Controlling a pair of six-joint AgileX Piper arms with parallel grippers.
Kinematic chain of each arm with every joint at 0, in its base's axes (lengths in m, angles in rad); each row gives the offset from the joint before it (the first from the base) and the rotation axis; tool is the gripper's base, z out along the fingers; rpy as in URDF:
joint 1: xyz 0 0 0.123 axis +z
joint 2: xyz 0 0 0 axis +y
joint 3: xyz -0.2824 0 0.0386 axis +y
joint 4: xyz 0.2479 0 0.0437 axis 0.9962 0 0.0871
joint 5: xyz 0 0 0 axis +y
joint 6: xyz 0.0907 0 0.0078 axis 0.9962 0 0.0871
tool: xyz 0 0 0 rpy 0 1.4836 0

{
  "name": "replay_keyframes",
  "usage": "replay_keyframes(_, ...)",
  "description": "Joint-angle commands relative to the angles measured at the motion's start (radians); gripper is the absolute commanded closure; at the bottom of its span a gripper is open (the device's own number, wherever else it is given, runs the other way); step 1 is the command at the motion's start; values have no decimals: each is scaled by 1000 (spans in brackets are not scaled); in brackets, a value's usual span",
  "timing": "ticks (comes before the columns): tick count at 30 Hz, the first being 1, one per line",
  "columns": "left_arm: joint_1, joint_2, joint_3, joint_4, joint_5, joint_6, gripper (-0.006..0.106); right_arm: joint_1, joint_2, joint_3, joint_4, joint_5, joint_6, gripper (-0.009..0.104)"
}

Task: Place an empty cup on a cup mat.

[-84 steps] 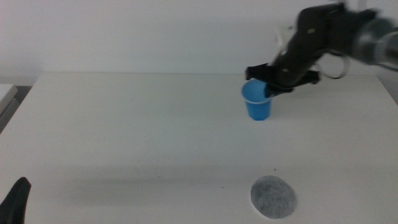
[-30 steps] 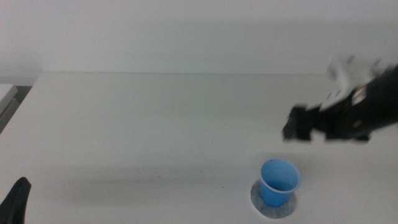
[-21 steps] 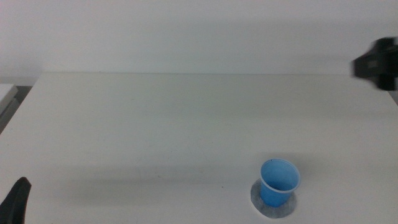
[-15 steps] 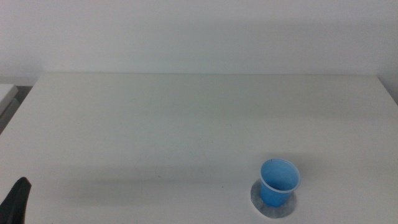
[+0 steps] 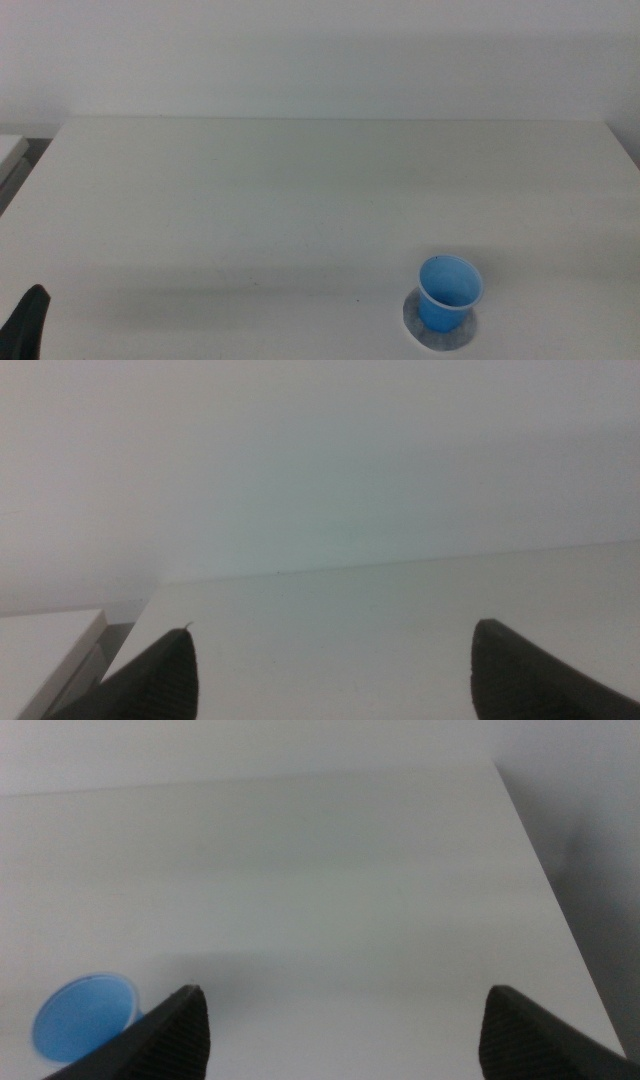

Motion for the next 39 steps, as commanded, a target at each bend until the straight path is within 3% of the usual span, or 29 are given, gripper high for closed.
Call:
replay_keyframes(1,-1,-4,0,-7,-12,-3,7,-11,-52,47,0,-85,-76,11)
replay_keyframes(4,-1,-4,0,-7,-12,-3,7,-76,-123,106,92,-182,-191,11)
replay_keyframes(9,-1,-4,0,-7,-12,-3,7,-277,-225,225,308,-381,-574,4)
replay_keyframes(12,-1,-4,0,-7,-12,-3,7,-391,-259,273,395,-481,-631,2)
replay_keyframes(20,-1,-4,0,-7,-12,-3,7,-443,-328,376,459,-590,-621,2)
replay_keyframes(29,-1,-4,0,-7,-12,-3,7,-443,-370,526,430,-653,-604,2)
replay_keyframes(32,-1,-4,0,-7,-14,-3,7,-443,-370,526,422,-545,-604,2)
replay_keyframes(39,-1,-4,0,-7,-12,-3,7,-443,-370,526,422,-557,-604,2)
